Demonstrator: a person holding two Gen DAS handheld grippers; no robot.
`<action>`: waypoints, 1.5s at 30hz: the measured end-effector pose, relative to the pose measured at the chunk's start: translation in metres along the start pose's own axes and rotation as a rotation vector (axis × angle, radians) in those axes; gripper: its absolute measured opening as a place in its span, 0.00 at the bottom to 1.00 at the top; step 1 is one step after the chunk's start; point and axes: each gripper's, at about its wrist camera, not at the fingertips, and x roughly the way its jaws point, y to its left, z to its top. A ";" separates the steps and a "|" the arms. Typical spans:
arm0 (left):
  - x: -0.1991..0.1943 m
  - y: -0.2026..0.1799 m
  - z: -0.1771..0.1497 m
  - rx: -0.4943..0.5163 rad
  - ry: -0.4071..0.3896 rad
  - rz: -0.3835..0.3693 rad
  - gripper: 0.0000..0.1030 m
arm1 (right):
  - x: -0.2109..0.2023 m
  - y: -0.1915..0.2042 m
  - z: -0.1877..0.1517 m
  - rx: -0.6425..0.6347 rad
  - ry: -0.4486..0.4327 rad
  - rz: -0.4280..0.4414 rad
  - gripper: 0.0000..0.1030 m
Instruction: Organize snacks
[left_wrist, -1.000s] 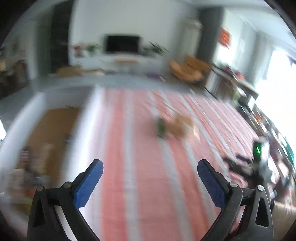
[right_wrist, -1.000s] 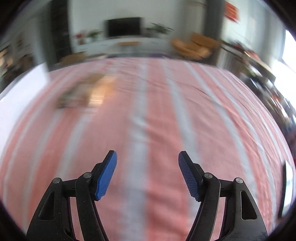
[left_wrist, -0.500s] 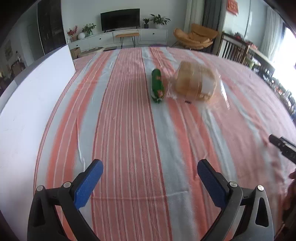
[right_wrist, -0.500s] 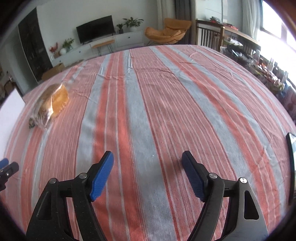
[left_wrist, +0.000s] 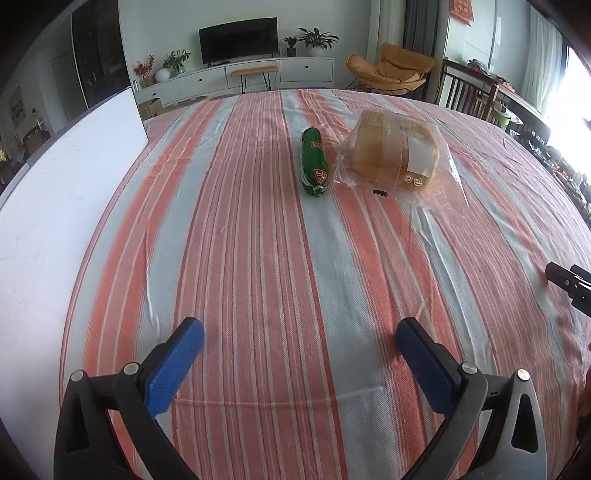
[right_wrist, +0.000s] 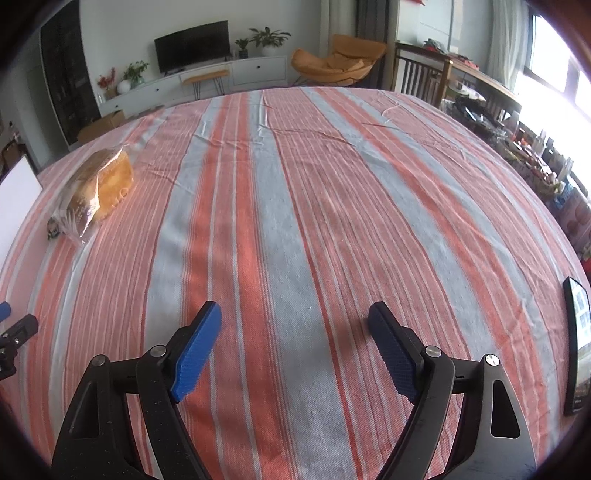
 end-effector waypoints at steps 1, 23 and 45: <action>0.000 0.000 0.000 0.000 0.000 0.000 1.00 | 0.000 0.000 0.000 0.000 0.000 0.000 0.82; 0.000 0.000 0.001 0.000 -0.001 0.002 1.00 | 0.000 -0.001 0.000 0.004 -0.001 0.011 0.83; 0.014 0.058 0.107 -0.135 0.083 -0.094 0.99 | 0.001 0.000 0.000 0.005 -0.001 0.014 0.84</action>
